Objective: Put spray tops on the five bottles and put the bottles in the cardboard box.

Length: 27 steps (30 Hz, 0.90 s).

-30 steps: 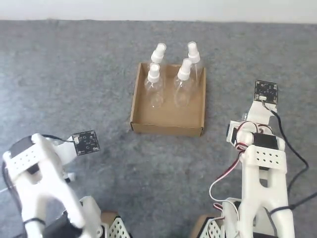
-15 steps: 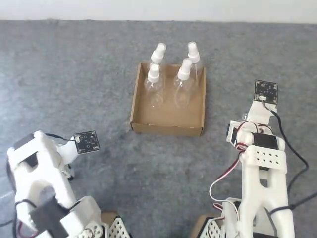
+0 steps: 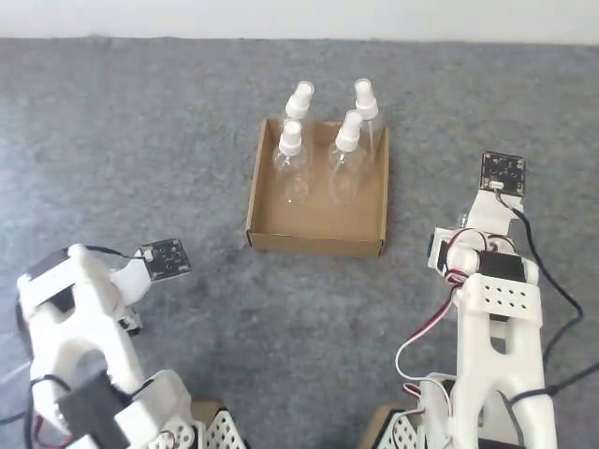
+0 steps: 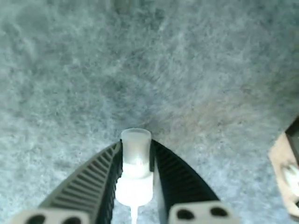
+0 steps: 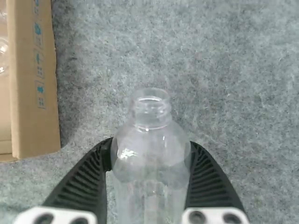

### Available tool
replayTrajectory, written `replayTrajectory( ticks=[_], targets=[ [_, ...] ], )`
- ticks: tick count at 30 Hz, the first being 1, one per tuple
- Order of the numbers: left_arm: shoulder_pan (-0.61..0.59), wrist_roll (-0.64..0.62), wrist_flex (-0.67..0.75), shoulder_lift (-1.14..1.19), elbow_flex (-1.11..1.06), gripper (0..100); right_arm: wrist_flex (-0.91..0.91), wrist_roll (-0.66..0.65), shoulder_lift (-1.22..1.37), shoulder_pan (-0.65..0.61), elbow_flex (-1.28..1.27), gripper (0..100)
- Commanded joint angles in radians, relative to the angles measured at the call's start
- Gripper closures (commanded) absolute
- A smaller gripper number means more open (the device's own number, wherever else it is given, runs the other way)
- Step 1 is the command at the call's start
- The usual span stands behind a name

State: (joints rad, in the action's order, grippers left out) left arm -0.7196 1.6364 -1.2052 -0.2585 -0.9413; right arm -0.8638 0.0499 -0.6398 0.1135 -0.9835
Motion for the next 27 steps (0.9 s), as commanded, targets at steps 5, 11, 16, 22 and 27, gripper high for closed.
replayTrajectory(
  ticks=[5,11,16,22,27],
  targets=[
    [0.003,-0.035,0.107,0.005,0.008,88,0.019,0.000,-0.042,0.025,-0.006,94.6],
    [0.003,-0.034,0.173,0.005,-0.044,91,0.019,0.000,-0.042,0.042,-0.009,94.6],
    [0.005,-0.034,0.170,0.005,-0.047,94,0.019,0.000,-0.042,0.042,-0.009,94.6],
    [0.006,-0.064,0.169,-0.003,-0.041,99,0.019,0.000,-0.042,0.042,-0.009,94.6],
    [0.006,-0.215,0.087,-0.005,0.064,99,0.019,0.000,-0.042,0.042,-0.009,94.6]
  ],
)
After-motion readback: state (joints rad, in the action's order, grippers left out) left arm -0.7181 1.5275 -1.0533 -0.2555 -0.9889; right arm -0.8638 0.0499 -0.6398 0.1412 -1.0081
